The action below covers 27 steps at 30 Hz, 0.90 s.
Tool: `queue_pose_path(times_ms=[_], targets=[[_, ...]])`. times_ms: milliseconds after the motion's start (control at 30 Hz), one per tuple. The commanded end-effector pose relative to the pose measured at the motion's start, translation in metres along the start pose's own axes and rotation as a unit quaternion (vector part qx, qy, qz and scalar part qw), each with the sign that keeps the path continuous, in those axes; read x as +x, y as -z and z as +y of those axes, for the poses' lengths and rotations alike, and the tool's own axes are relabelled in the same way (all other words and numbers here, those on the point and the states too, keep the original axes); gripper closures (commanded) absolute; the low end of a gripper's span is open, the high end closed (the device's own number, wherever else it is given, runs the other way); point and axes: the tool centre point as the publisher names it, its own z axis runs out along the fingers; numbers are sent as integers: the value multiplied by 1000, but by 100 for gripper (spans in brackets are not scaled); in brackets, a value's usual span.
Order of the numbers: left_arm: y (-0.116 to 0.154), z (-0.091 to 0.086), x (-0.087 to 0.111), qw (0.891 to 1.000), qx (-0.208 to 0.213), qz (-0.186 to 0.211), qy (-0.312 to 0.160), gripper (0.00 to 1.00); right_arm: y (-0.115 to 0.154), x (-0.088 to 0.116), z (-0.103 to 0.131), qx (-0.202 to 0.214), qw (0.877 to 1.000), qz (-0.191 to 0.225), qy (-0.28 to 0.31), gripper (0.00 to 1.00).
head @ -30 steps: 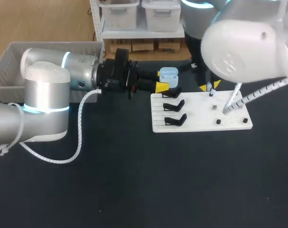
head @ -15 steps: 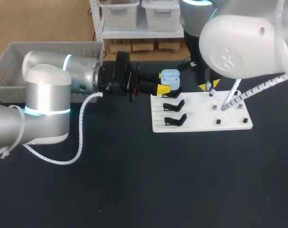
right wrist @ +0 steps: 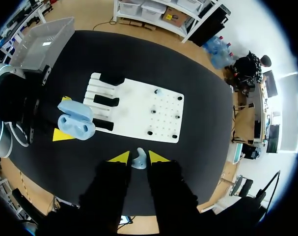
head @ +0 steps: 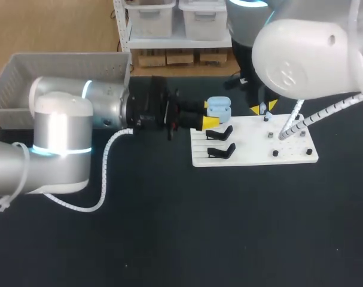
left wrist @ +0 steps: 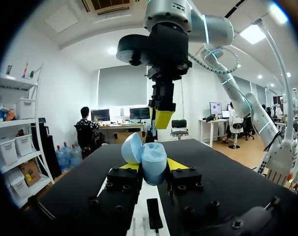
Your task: Pick up each earbud case from the left stands, insert the matching earbuds, close the lid, and place the case in the box.
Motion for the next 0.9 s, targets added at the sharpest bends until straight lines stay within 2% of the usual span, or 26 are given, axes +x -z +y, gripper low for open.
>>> queue_pose_path(times_ms=[33,333,667,900], targets=[[-3,-2,2,1000,-6,-1,-3,100,7,1,0,-11,999,6,-29,100],[-7,-2,6,1000,6,-3,-2,100,26,4,15,-31,997,6,-73,100],[-13,-3,8,1000,20,-1,0,100,31,3,33,-35,992,12,-119,100],[-15,-2,9,1000,24,1,-1,100,33,1,39,-75,984,28,-159,100]])
